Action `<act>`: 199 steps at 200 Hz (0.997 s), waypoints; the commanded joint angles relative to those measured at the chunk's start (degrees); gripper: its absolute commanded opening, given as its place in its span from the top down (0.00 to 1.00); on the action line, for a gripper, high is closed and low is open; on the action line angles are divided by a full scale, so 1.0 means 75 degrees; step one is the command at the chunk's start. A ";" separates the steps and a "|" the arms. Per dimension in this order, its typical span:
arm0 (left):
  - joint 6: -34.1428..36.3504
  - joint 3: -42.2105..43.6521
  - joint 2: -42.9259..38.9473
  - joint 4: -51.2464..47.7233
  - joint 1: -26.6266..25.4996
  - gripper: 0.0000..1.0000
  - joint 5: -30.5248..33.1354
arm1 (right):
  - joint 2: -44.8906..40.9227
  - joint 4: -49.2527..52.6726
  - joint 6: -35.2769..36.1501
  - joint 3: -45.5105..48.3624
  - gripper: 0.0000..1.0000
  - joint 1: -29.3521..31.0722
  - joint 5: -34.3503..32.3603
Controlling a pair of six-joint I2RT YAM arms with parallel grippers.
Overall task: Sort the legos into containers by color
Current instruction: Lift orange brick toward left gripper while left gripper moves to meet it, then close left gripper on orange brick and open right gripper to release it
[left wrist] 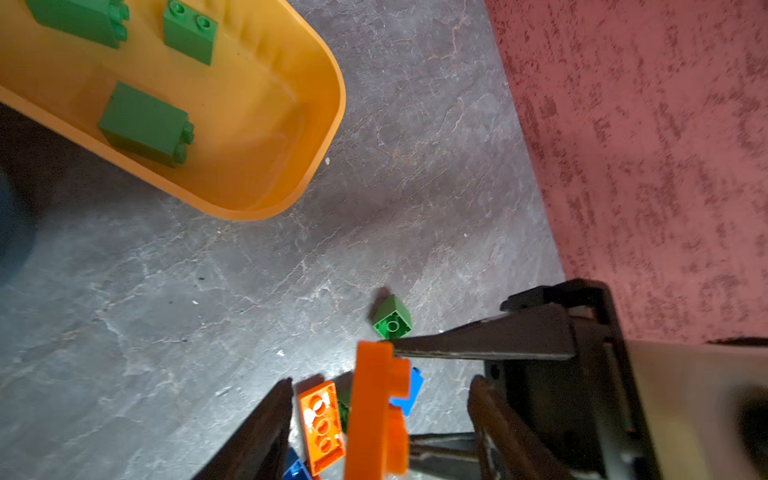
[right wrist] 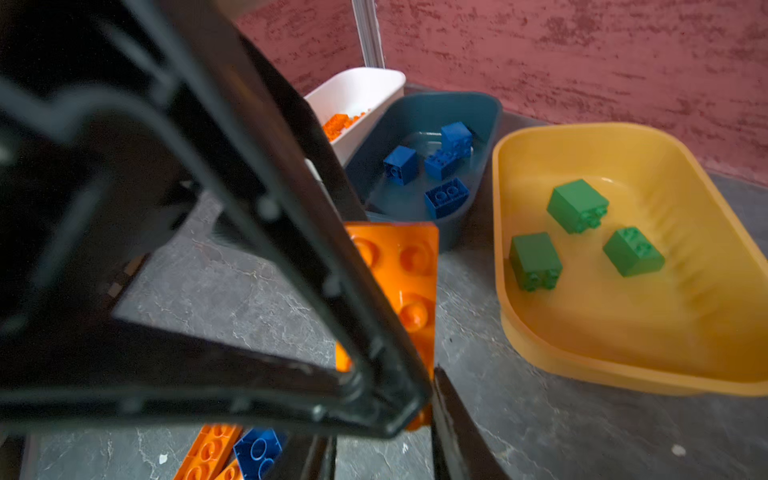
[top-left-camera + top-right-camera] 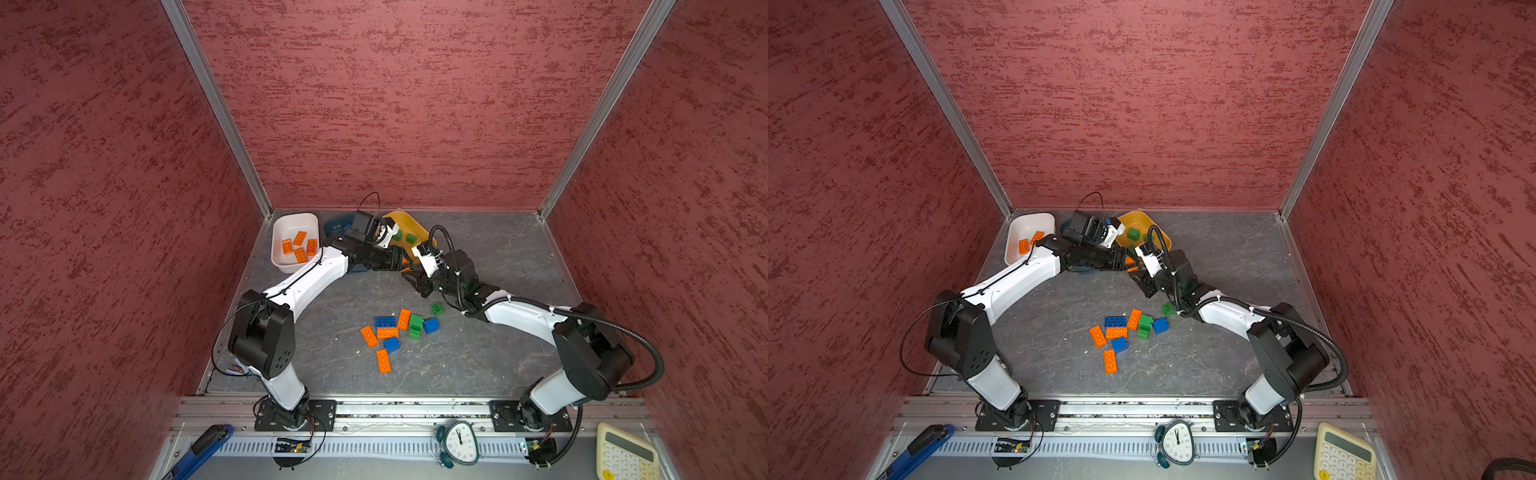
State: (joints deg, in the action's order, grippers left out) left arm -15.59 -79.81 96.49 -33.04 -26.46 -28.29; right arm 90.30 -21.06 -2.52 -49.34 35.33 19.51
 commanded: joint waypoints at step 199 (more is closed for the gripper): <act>-0.0508 0.0492 -0.0963 -0.0260 0.1325 1.00 0.4667 | -0.0845 -0.1729 -0.1803 0.1073 0.01 0.0017 -0.3082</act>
State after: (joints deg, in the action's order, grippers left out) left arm -18.24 -75.96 92.27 -33.15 -18.92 -8.10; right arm 86.52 -29.63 -12.12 -42.74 35.42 7.86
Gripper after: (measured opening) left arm 0.166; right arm 0.988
